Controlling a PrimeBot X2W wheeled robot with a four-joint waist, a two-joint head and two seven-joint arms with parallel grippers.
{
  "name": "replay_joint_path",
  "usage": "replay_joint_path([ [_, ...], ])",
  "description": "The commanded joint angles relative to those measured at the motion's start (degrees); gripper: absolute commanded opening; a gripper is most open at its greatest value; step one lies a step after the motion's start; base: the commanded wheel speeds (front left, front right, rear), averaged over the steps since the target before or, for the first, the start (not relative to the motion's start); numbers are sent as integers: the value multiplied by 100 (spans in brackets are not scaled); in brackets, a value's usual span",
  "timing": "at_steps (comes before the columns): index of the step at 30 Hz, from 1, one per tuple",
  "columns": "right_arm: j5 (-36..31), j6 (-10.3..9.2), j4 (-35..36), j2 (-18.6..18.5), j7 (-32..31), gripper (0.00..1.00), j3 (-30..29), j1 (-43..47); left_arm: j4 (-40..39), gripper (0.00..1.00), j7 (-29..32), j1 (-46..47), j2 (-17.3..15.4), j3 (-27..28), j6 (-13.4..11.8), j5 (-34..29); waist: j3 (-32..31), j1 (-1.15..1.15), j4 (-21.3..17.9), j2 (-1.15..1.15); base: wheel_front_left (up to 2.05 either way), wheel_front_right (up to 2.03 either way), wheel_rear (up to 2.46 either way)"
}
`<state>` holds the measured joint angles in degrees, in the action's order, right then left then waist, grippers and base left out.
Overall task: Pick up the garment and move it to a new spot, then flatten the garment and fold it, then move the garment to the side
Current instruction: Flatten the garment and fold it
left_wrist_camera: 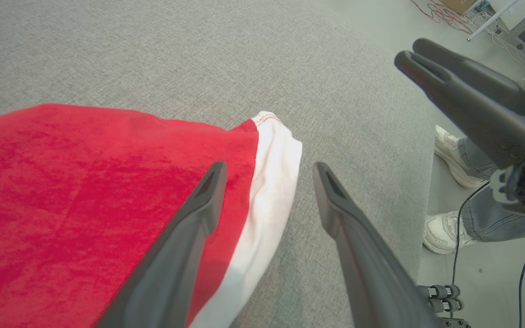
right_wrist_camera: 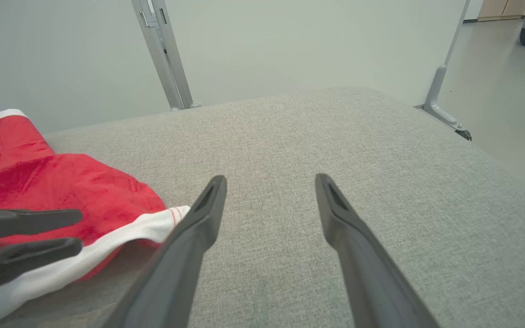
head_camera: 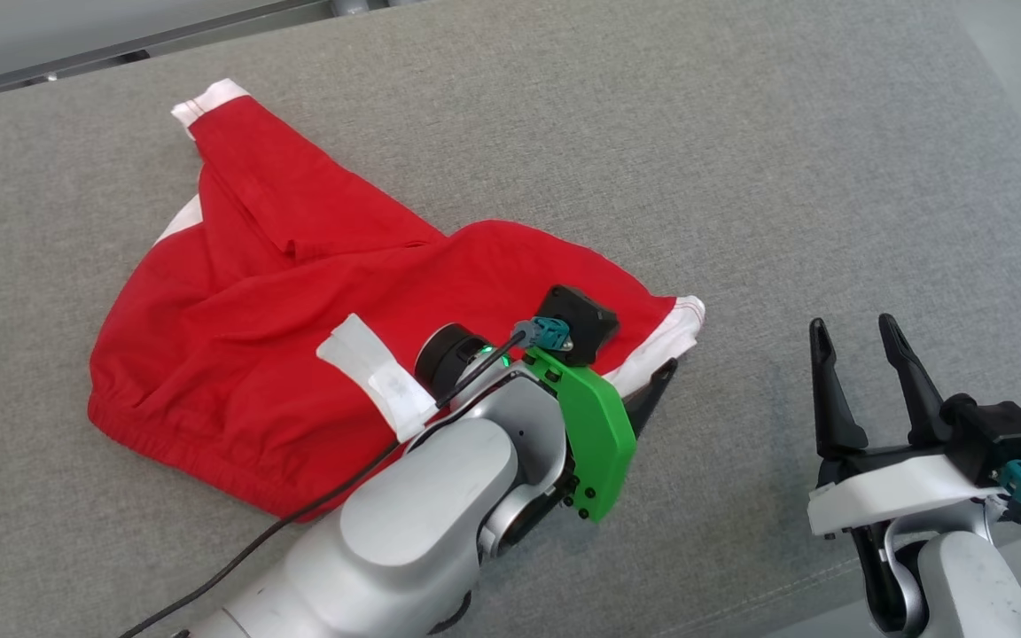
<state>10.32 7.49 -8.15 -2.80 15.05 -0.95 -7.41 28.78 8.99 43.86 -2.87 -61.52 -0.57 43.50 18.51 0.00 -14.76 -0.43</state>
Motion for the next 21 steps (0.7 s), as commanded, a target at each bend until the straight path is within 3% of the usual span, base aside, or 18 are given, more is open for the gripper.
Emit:
replay_joint_path([
  [1, -41, 0, 0, -17, 20, 100, -63, 106, -153, 100, 12, -127, -47, 59, -40, 128, -166, 0, 232, 43, 0, 0, 0],
  [4, -81, 0, 2, -19, 19, 100, -134, 208, -536, 100, -135, -381, -395, 313, -221, 255, -289, 0, 364, 43, 0, 0, 0],
  [15, -238, 0, 80, -16, 20, 100, -311, 477, -2521, 100, -773, -2160, -2094, 1321, -1379, 749, -589, 0, 726, 43, 0, 0, 0],
  [21, -350, 0, 110, -17, 19, 100, -334, 527, -3496, 100, -1054, -3073, -2734, 1840, -1968, 1009, -648, 0, 875, 43, 0, 0, 0],
])
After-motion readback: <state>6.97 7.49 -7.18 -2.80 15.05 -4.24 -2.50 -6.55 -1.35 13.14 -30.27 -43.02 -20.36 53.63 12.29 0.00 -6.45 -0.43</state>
